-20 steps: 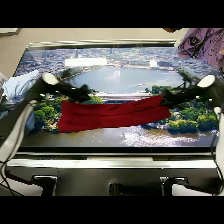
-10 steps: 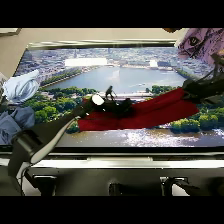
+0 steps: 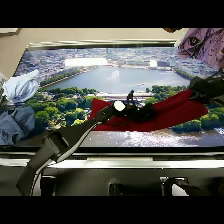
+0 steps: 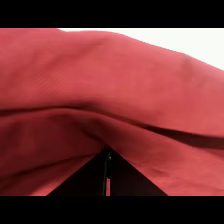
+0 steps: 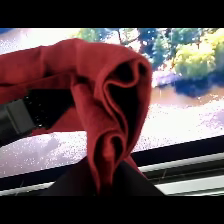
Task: Fold the clothes and pants, and hang the long-sleeved shirts on hangers.
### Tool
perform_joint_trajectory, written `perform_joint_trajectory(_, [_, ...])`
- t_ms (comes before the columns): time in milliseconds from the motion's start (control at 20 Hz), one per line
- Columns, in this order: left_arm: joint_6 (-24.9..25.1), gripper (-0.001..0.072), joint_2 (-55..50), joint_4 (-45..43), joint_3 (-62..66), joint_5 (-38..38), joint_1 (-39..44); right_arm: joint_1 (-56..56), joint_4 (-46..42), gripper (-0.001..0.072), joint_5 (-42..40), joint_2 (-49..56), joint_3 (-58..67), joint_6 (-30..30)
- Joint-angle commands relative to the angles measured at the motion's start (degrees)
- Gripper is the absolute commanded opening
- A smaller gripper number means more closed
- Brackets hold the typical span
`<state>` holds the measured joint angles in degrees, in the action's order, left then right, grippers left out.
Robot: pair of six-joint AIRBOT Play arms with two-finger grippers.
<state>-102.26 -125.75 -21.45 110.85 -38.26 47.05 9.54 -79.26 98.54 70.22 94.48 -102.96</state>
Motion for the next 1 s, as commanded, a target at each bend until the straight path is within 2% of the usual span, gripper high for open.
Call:
perform_joint_trajectory(0, [0.9, 0.0017, -2.0, 1.0, 4.3, -1.9, 0.6, 0.0, -0.2, 0.0029, -1.0, -0.2, 0.2, 0.0])
perform_joint_trajectory(100, [2.2, 0.0016, -0.5, -0.5, 4.3, -6.4, -1.8, 0.0, -0.3, 0.0029, -3.7, -0.1, 0.2, -0.3])
perform_joint_trajectory(200, [1.2, 0.0016, 2.9, -8.2, 4.3, -12.9, -5.6, -0.1, 1.3, 0.0029, -5.3, 0.1, 0.2, -2.6])
perform_joint_trajectory(350, [-5.6, 0.0016, 11.0, -27.6, 4.3, -24.7, -12.6, -2.4, 8.0, 0.0029, -9.2, 0.1, 0.2, -6.4])
perform_joint_trajectory(550, [-6.6, 0.0018, 24.1, -48.5, 4.3, -41.2, -21.9, -13.8, 7.3, 0.0029, -15.6, 0.7, 0.2, -15.9])
perform_joint_trajectory(650, [-6.6, 0.0019, 29.8, -52.8, 4.3, -45.7, -26.5, -20.4, 5.4, 0.0029, -18.0, 2.1, 0.2, -20.6])
perform_joint_trajectory(950, [-4.0, 0.002, 39.3, -53.4, 4.3, -49.4, -36.2, -37.2, 1.4, 0.003, -27.8, 10.5, 0.2, -33.5])
